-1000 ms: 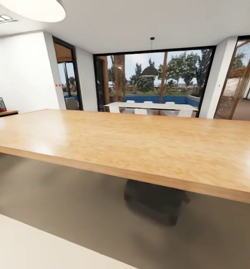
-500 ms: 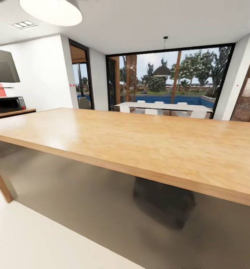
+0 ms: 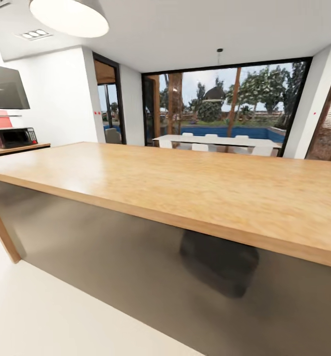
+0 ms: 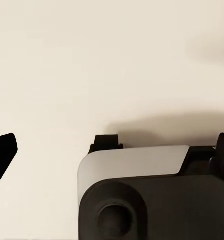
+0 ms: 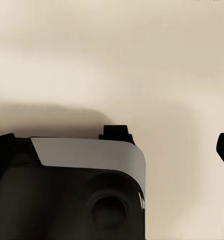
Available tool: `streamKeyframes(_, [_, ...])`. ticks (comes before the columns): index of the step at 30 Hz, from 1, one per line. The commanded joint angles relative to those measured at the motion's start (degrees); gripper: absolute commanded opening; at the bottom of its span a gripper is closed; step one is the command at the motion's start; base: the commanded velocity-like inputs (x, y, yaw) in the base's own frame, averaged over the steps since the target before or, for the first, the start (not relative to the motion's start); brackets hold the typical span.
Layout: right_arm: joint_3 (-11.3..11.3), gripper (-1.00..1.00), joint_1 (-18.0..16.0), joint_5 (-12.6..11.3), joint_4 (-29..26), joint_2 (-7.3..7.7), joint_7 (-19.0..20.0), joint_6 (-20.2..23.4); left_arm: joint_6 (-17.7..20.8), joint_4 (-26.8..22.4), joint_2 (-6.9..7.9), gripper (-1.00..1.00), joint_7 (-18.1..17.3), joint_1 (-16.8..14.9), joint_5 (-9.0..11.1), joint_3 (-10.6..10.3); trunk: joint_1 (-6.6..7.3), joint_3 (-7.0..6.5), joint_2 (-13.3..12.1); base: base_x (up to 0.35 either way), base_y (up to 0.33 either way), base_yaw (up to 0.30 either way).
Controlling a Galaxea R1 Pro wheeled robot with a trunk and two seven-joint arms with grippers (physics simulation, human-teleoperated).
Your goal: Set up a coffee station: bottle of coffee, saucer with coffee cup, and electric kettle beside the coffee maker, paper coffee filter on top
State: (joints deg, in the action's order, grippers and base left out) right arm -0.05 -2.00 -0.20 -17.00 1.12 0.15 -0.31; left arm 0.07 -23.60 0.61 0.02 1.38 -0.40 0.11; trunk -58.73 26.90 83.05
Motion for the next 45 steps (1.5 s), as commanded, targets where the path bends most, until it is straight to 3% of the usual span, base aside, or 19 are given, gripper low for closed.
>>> streamKeyframes(1, [0.0,1.0,0.0,0.0,0.0,0.11,0.0,0.0,0.0,0.0,0.0,1.0,0.0,0.0,0.0,0.0,0.0,0.06,0.0,-0.01,-0.009,0.147])
streamKeyframes(45, [0.0,1.0,0.0,0.0,0.1,0.12,-0.1,0.1,-0.1,0.5,0.0,1.0,0.1,0.0,0.0,0.2,0.0,0.97,0.0,-0.001,-0.001,0.234])
